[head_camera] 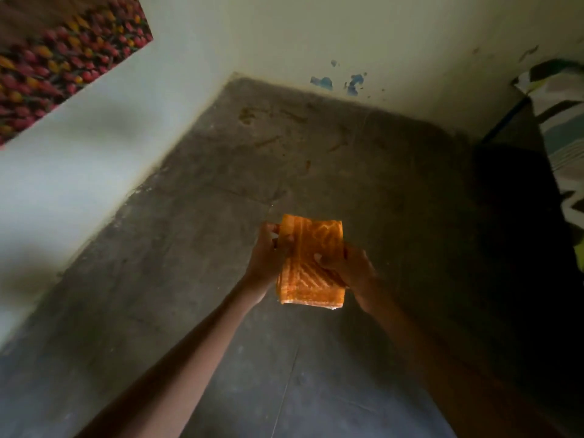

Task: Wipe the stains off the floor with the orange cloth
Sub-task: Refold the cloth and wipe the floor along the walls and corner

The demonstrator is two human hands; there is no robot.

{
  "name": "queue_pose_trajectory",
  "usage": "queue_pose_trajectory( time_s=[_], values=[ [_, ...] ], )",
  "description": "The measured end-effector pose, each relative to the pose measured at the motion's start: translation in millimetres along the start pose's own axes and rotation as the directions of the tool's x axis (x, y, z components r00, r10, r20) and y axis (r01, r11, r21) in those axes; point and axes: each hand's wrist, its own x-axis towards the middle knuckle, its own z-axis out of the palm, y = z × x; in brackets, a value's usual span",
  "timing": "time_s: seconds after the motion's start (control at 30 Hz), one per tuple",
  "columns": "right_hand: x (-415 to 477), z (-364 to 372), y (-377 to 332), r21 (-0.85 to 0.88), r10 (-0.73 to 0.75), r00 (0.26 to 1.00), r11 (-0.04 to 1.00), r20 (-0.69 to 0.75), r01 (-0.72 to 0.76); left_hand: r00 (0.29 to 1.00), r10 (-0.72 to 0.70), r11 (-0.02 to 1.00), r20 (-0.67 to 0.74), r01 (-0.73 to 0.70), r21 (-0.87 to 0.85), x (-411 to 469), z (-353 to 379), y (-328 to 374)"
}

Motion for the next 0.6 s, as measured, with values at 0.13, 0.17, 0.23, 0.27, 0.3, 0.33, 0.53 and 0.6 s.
queue_pose_trajectory(
  time_s=[0.13, 0.17, 0.23, 0.27, 0.3, 0.33, 0.53, 0.6],
  values=[
    [-96, -15, -89, -0.289, -0.018, 0.978, 0.956, -0.209, -0.044, 0.995, -0.067, 0.997, -0.071, 0.063, -0.050, -79, -13, 123],
    [-125, -24, -114, -0.346, -0.012, 0.968, 0.935, -0.250, -0.078, 0.994, -0.088, 0.995, -0.070, 0.084, -0.060, -100, -15, 161],
    [-173, -34, -149, -0.340, 0.035, 0.967, 0.932, -0.251, -0.122, 0.993, -0.108, 0.994, -0.056, 0.107, -0.015, -139, -16, 216],
    [-199, -41, -177, -0.290, 0.069, 0.975, 0.948, -0.210, -0.129, 0.993, -0.112, 0.994, -0.043, 0.113, 0.014, -152, -15, 244],
    [-219, -47, -199, -0.231, 0.119, 0.981, 0.961, -0.156, -0.153, 0.993, -0.105, 0.994, -0.053, 0.107, 0.034, -162, -14, 267],
    [-237, -57, -222, -0.159, 0.179, 0.979, 0.968, -0.101, -0.193, 0.994, -0.094, 0.995, -0.058, 0.096, 0.035, -171, -9, 293],
    [-228, -133, -275, 0.427, 0.378, 0.881, 0.773, 0.283, -0.469, 0.998, -0.049, 0.997, 0.037, 0.051, -0.053, -167, 47, 380],
    [-203, -147, -295, 0.528, 0.363, 0.880, 0.705, 0.306, -0.474, 0.996, -0.001, 1.000, 0.094, 0.004, -0.027, -152, 71, 404]
  ],
)
